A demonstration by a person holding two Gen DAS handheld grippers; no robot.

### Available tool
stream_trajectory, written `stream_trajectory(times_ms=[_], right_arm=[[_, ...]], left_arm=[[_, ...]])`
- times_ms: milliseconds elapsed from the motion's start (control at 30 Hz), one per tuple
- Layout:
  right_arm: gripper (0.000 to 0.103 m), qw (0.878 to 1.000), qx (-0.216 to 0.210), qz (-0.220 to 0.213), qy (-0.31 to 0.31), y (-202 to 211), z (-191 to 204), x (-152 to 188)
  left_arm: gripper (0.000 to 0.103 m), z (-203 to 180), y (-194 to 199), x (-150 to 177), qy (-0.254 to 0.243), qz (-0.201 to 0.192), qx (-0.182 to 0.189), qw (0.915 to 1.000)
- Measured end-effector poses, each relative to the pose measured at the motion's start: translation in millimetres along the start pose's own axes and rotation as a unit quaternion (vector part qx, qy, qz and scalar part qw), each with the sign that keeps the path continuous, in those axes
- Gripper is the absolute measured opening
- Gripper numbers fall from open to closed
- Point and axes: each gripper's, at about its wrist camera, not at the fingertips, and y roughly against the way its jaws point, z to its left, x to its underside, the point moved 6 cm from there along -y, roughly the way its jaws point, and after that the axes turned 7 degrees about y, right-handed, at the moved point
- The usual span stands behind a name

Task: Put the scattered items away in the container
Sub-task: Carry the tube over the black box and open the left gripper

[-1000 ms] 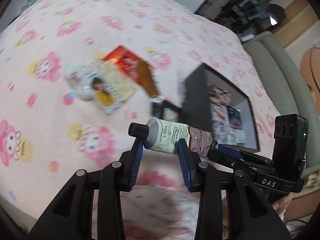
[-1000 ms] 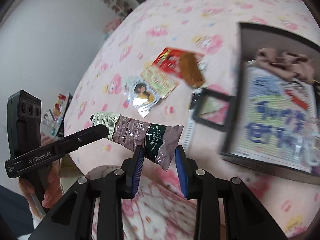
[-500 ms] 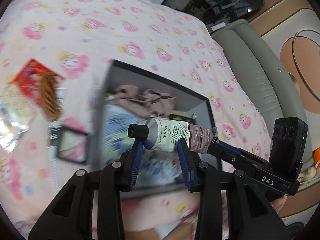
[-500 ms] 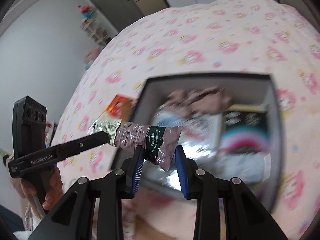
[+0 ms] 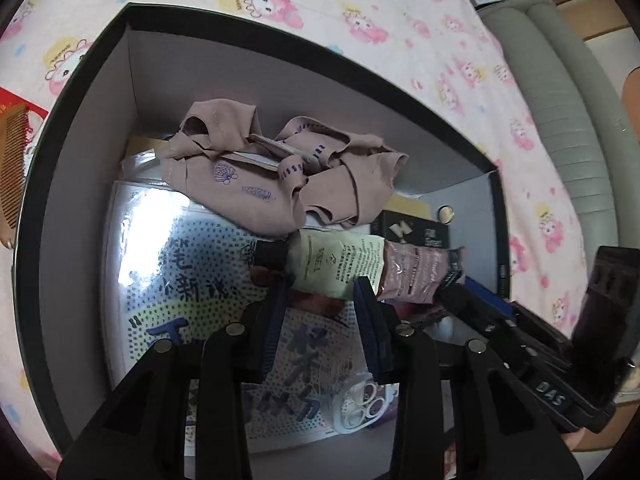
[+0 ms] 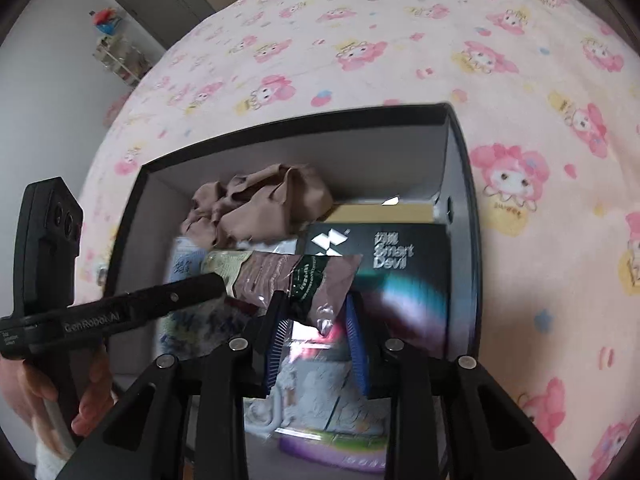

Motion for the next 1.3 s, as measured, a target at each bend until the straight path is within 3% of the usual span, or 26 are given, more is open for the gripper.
stream_trajectory(times_ms=[133,300,367,567,767,933,1067,1133,1300], right_arm=[[0.024,1.000,0.007,-0.018,0.002,11,-1,0],[0.024,0.997,0.027,-0.077,0.006,45,-1,-2],[0.023,0.995,0.033,-0.090,0.026,53,7,-3],[0.023,0.998,0.015,-0.005,0.062,20,17,12],[0.023,0.996,-0.006,0.046,0.070,-3,21,11],[0.023,0.995,0.025,0.081,0.053,-38,18,-5],[0.023,0.997,0.035,0.069,0.018,-46,3,-20],[0.023,0.998,0.017,0.054,0.002,-39,-2,-19],[0.023,1.000,-0.012,0.012,-0.019,-19,-5,-22]], left_arm=[[0.034,-2,18,12,-0.017,-0.011,0.007,0.9998],[0.034,-18,20,36,-0.091,0.000,-0.014,0.9957],[0.034,-24,13,39,-0.110,0.001,-0.042,0.9930],[0.034,-28,-7,37,-0.094,0.017,-0.059,0.9936],[0.036,-32,-11,38,-0.085,0.015,-0.043,0.9953],[0.037,-31,-7,32,-0.062,0.005,-0.031,0.9975],[0.037,-22,12,29,-0.056,-0.009,-0.018,0.9982],[0.037,-14,28,39,-0.058,-0.027,-0.015,0.9978],[0.036,17,42,44,-0.020,-0.063,-0.046,0.9967]])
